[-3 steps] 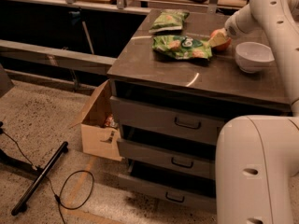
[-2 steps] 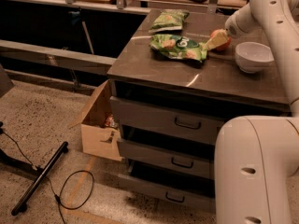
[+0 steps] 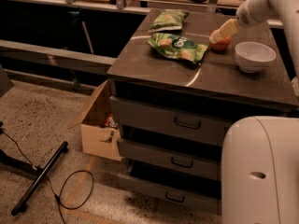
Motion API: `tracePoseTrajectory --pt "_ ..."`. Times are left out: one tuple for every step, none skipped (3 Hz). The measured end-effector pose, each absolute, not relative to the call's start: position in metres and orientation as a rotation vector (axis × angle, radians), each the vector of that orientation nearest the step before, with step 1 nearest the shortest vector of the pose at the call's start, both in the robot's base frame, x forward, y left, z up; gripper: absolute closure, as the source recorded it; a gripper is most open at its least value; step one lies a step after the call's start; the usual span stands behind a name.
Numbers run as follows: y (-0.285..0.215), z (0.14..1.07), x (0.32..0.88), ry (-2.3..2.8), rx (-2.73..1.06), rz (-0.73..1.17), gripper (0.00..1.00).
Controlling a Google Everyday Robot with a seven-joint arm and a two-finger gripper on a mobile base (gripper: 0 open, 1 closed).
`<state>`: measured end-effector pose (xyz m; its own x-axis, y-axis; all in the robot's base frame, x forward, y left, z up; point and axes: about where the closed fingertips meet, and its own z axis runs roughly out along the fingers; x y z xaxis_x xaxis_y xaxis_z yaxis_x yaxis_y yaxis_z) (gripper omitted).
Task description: Pick apple from white bowl and place on counter
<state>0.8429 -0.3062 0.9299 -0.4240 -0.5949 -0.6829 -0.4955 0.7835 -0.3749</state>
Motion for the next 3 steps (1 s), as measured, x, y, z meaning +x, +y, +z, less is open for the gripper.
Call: tracePoseTrajectory --pt "-0.335 0.97 0.828 2.062 -0.79 -0.233 0.0" --pt "-0.377 0.991 0.818 2.078 -0.716 -0.369 0.0" --pt "-0.385 0.992 0.816 2.088 -0.7 -0.398 0.0"
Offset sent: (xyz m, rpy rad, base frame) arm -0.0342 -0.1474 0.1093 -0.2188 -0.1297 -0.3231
